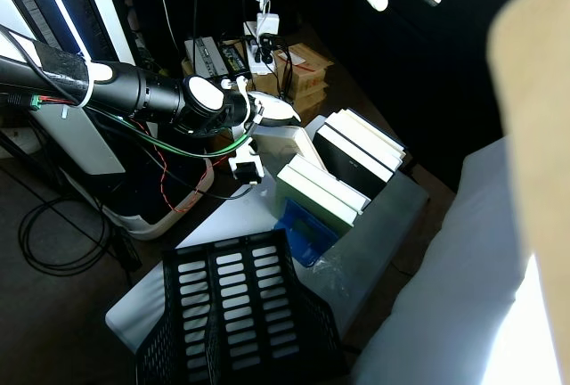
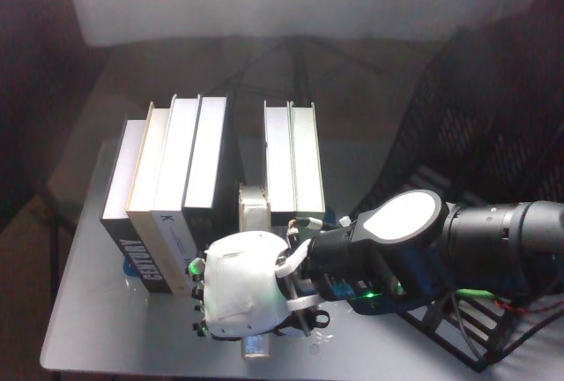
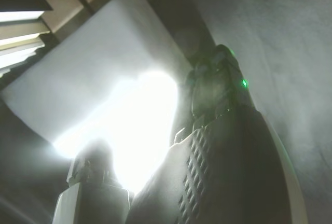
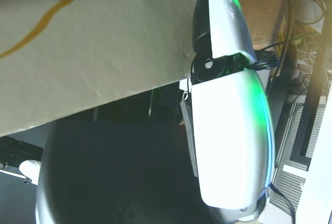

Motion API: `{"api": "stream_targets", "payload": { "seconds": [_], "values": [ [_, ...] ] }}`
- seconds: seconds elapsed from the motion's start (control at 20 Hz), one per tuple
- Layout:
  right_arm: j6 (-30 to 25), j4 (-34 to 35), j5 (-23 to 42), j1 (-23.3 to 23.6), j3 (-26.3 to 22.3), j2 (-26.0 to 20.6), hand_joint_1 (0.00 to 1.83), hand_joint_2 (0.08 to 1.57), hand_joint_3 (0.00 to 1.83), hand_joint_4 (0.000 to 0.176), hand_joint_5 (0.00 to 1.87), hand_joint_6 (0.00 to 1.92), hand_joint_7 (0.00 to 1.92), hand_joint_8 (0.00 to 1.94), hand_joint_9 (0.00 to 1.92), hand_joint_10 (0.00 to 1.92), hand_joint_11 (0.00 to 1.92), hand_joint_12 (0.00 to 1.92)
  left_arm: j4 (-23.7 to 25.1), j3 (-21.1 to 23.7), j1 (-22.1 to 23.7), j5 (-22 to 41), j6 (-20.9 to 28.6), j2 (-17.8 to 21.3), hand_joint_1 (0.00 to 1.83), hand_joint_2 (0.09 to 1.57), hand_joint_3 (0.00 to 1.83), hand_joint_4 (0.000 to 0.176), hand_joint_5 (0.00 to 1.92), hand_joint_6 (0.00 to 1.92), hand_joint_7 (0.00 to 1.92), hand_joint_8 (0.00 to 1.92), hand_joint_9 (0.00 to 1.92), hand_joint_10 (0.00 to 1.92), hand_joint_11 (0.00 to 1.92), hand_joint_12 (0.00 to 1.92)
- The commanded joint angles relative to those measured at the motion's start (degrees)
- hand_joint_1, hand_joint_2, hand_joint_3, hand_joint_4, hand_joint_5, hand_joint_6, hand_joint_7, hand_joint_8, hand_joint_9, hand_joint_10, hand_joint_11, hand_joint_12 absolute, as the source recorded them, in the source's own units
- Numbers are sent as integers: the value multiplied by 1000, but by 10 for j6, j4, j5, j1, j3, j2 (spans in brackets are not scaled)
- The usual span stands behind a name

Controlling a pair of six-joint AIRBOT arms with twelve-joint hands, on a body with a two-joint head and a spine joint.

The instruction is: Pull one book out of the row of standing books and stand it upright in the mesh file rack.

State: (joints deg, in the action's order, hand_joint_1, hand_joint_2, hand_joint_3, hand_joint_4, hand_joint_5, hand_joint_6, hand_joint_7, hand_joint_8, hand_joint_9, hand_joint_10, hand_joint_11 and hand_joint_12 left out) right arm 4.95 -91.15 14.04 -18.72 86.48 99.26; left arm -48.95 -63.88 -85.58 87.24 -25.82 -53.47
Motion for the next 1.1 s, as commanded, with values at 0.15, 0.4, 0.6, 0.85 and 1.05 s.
{"api": "stream_targets", "payload": {
  "seconds": [0.15, 0.4, 0.6, 0.85, 1.05],
  "values": [
    [-1, 1, -20, -2, 6, -9, 1235, 1126, 0, 0, 985, 1162, 948, 913, 771, 970, 300, 1746, -18, -4, -1, 78, 3, -2, 135, 1398, 2, 19, 0, 0, 0, 0, 0, 0, 0, 0],
    [-2, 0, -20, -3, 5, -10, 1343, 1107, 2, 0, 991, 1047, 1021, 853, 837, 1222, 380, 1781, -18, -3, -1, 79, 4, -3, 155, 1394, 0, 4, 0, 0, 0, 0, 0, 0, 0, 0],
    [-8, -4, -17, -3, -2, -15, 1374, 1099, 0, 0, 1024, 952, 1021, 892, 860, 1265, 473, 1809, -17, -1, -1, 81, 4, -3, 141, 1394, 0, 12, 0, 0, 0, 0, 0, 0, 0, 0],
    [-125, -126, 3, 15, -29, -27, 1363, 1131, 0, 0, 948, 1137, 985, 910, 795, 1317, 345, 1793, -18, 3, -1, 86, 6, 0, 194, 1387, 0, 15, 0, 0, 0, 0, 0, 0, 0, 0],
    [-126, -106, 16, 31, -52, -56, 1234, 1120, 0, 0, 1003, 1119, 947, 944, 741, 1075, 230, 1800, -18, 6, -1, 90, 7, 1, 173, 1381, 0, 47, 0, 0, 0, 0, 0, 0, 0, 0]
  ]
}}
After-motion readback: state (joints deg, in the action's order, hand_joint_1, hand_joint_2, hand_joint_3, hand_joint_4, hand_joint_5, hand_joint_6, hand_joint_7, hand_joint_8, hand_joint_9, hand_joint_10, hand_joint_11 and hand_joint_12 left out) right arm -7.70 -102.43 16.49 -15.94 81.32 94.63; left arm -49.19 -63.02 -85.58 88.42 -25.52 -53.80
